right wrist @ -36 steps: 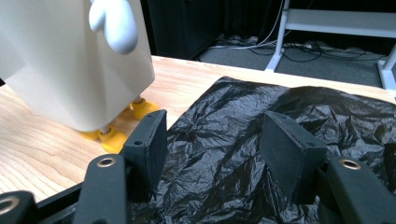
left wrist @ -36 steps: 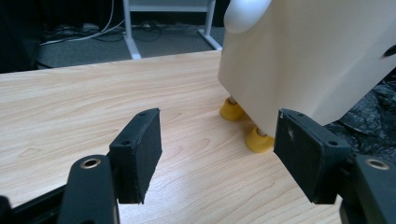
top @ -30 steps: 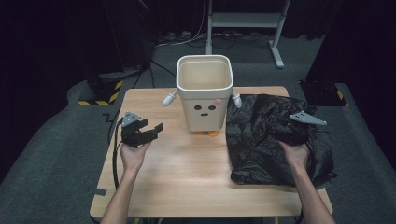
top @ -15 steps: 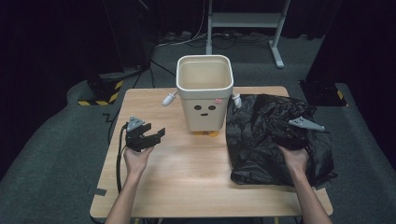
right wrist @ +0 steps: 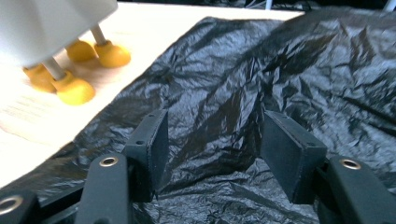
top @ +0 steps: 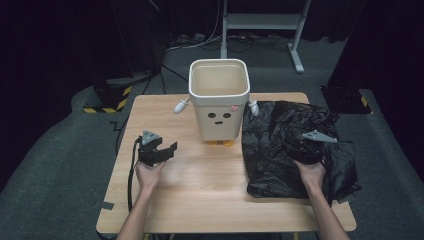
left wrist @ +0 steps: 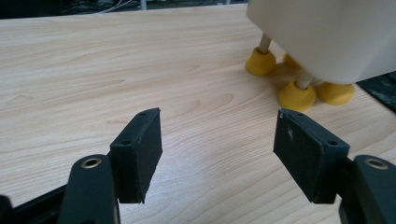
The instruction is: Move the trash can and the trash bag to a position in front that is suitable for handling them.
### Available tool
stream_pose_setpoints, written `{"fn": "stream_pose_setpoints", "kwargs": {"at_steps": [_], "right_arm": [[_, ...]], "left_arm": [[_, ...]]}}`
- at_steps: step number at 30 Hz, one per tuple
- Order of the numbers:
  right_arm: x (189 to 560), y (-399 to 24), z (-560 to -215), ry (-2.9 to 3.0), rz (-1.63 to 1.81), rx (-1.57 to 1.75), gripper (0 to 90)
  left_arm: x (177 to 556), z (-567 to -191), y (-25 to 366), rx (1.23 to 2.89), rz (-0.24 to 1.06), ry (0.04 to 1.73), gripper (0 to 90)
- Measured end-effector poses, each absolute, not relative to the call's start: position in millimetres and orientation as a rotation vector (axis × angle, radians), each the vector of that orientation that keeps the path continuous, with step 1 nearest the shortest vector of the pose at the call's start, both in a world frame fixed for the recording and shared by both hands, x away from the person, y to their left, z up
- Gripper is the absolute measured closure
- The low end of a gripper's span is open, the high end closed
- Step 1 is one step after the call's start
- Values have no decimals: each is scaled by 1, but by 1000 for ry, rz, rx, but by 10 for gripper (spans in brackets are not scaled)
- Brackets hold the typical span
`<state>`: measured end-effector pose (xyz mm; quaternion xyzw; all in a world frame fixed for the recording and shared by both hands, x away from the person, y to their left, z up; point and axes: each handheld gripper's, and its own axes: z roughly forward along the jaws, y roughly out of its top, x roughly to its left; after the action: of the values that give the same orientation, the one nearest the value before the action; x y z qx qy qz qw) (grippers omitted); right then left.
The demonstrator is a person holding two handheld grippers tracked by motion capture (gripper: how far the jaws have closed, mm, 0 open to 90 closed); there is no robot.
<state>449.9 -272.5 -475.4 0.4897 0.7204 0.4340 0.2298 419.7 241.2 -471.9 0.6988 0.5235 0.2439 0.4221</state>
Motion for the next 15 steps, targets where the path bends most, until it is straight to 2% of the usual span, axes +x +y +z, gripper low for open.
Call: {"fn": "stream_pose_setpoints", "kwargs": {"at_steps": [15], "right_arm": [[463,-268,-515,2050,1014,1412,405]], "left_arm": [[433,-506,239,1786,634,1395,322]]}}
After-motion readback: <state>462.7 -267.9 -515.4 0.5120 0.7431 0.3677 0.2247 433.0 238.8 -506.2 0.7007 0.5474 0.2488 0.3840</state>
